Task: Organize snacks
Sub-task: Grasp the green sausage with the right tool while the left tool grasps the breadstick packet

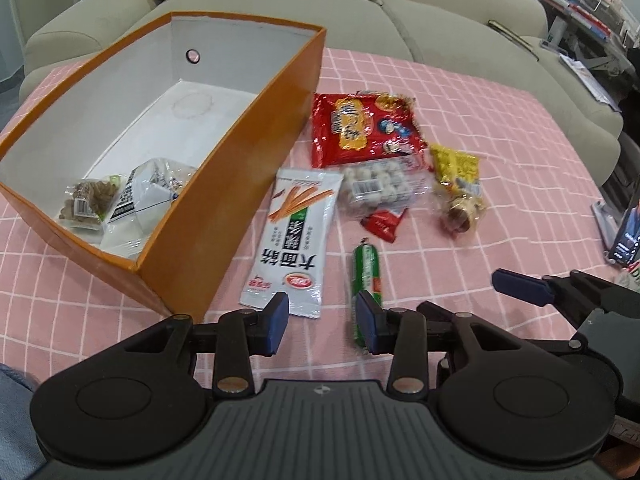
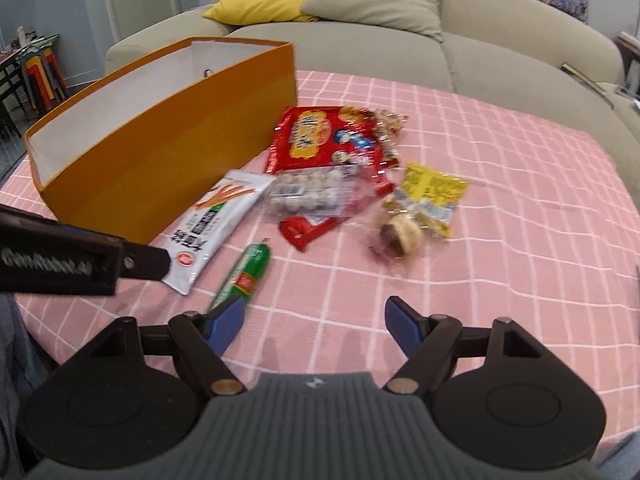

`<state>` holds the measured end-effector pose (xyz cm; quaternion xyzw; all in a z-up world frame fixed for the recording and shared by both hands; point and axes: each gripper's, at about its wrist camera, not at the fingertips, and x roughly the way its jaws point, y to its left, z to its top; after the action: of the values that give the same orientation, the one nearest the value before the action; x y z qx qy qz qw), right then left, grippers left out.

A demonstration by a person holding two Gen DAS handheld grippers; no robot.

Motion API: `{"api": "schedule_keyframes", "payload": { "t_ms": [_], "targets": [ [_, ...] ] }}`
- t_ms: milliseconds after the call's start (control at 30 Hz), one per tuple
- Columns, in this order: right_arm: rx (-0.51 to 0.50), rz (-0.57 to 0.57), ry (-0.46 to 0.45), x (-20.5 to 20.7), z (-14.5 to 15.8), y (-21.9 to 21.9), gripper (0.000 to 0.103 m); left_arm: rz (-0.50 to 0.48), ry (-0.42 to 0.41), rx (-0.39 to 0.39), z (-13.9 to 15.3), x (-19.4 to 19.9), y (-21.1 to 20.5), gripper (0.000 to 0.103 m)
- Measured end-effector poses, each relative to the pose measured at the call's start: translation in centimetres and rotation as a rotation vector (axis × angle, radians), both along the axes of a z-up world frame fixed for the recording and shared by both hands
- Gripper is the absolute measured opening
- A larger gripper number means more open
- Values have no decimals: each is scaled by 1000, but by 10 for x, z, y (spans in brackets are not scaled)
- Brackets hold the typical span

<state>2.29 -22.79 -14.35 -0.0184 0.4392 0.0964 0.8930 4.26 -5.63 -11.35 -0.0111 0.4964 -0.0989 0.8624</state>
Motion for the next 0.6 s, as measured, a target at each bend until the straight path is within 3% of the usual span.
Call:
{"api": "schedule_keyframes", "payload": {
  "t_ms": [467,533,600],
  "targets": [
    [50,75,82,34,-32,36,45,41,9,-2,-6,10,11,46],
    [55,87,91,36,-35,39,40,42,18,2,-8,11,10,46],
    [50,97,104,38,-38,40,24,43,24,9,-10,14,9,46]
  ]
}}
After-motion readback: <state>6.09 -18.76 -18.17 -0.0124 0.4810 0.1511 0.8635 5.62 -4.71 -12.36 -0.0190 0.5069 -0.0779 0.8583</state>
